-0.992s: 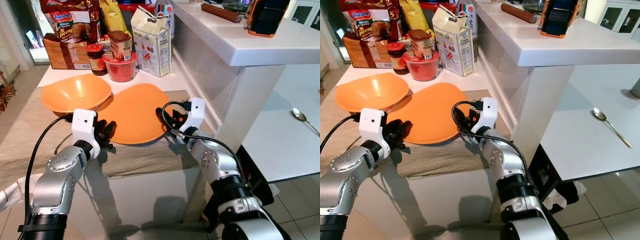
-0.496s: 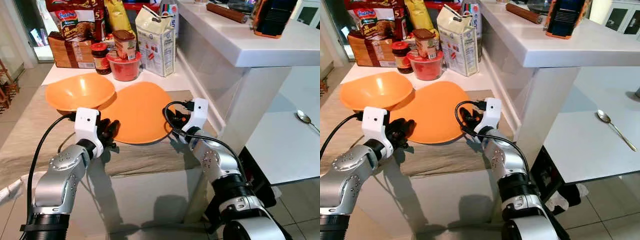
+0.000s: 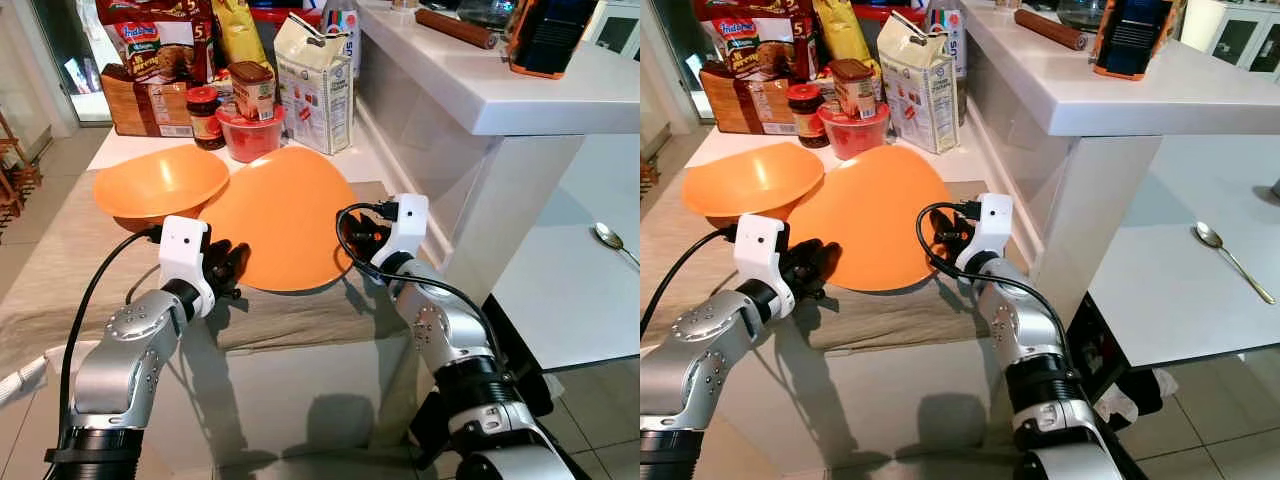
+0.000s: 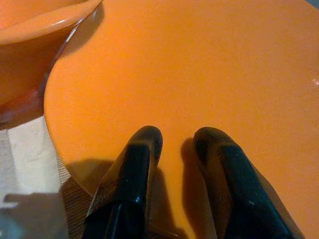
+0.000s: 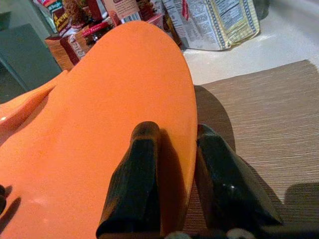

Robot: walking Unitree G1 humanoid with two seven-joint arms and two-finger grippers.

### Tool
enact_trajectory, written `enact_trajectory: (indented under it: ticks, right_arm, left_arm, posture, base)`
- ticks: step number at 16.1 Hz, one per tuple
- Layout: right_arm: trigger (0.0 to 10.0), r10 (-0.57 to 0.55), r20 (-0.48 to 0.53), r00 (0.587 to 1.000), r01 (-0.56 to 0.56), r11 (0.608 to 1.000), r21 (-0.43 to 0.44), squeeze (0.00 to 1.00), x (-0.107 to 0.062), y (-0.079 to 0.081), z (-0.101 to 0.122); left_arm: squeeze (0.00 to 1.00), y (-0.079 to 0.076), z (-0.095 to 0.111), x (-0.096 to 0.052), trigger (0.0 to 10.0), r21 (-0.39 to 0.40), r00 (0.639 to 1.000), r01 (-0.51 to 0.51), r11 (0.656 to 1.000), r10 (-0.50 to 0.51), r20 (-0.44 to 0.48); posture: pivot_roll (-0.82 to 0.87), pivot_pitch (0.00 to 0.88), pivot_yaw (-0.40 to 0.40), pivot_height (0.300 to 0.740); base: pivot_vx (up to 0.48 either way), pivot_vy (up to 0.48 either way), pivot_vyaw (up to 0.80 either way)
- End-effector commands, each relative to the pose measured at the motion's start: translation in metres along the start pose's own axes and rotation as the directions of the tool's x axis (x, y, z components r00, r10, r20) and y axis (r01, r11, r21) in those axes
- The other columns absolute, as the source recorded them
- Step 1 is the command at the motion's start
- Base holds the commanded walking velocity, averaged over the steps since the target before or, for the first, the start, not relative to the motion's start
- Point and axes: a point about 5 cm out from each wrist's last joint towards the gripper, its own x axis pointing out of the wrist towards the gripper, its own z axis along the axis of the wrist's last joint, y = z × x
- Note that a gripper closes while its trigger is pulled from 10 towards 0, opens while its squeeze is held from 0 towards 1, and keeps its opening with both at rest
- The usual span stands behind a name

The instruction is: Setting the table

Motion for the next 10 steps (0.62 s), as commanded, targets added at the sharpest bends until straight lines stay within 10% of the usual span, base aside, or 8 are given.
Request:
enact_trajectory:
  ticks: [1,5,10]
  right_arm:
    - [0.0,-0.153,-0.099,0.983,0.142,0.984,-0.109,0.0,-0.015,-0.03,-0.021]
    - [0.0,-0.222,-0.074,0.972,0.205,0.961,-0.187,0.0,-0.029,-0.048,-0.019]
    - [0.0,-0.185,0.155,0.97,0.225,0.925,-0.305,0.0,-0.035,-0.033,0.01]
  left_arm:
    - [0.0,0.001,-0.003,0.0,10.0,0.003,1.0,-0.002,1.0,0.002,-0.026]
    - [0.0,-0.003,-0.003,-0.001,10.0,0.002,1.0,0.019,1.0,-0.019,-0.022]
    - [0.0,-0.01,0.031,-0.003,10.0,0.101,0.98,-0.087,0.991,0.067,0.188]
  posture:
    - [0.02,0.0,-0.035,0.74]
    - [0.02,0.0,-0.033,0.74]
    - [0.01,0.0,-0.027,0.74]
  base:
    - [0.0,0.0,0.0]
    - [0.0,0.0,0.0]
    - [0.0,0.0,0.0]
